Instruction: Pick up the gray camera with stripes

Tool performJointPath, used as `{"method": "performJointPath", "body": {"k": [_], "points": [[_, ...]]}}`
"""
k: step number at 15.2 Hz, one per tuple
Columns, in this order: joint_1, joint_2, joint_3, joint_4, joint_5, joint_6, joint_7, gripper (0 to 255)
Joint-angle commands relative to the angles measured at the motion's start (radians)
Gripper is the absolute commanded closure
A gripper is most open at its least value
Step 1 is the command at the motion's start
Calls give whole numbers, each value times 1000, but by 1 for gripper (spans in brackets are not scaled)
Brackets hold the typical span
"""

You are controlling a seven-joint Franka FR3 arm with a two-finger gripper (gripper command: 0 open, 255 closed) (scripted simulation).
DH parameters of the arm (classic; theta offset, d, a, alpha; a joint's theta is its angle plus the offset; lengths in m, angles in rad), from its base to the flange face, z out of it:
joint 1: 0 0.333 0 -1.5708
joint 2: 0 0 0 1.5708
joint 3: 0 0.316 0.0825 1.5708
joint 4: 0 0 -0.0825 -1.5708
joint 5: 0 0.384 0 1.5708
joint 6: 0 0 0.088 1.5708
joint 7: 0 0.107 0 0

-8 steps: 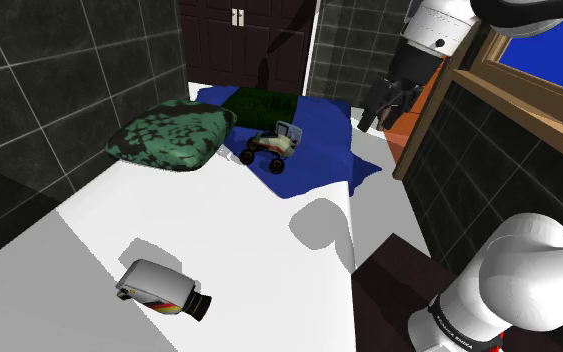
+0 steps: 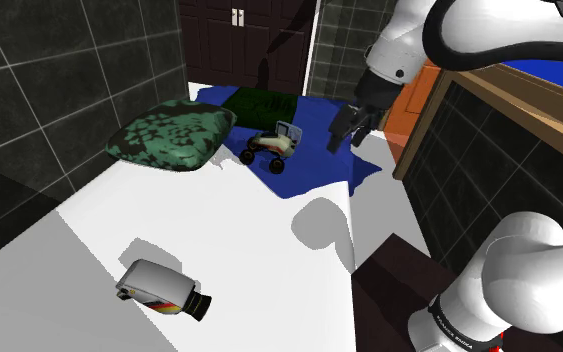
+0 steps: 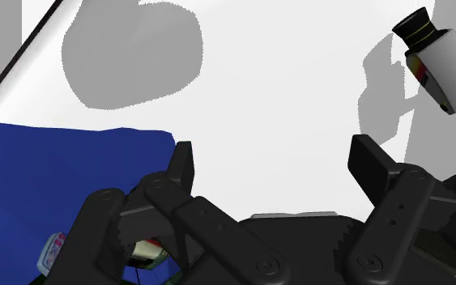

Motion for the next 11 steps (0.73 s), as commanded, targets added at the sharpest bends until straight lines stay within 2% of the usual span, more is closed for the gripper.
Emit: {"method": "performJointPath", "body": {"k": [1, 11], "points": [[23, 40, 34, -15, 17, 68, 4, 0], [111, 278, 177, -41, 56, 384, 5, 0]]}}
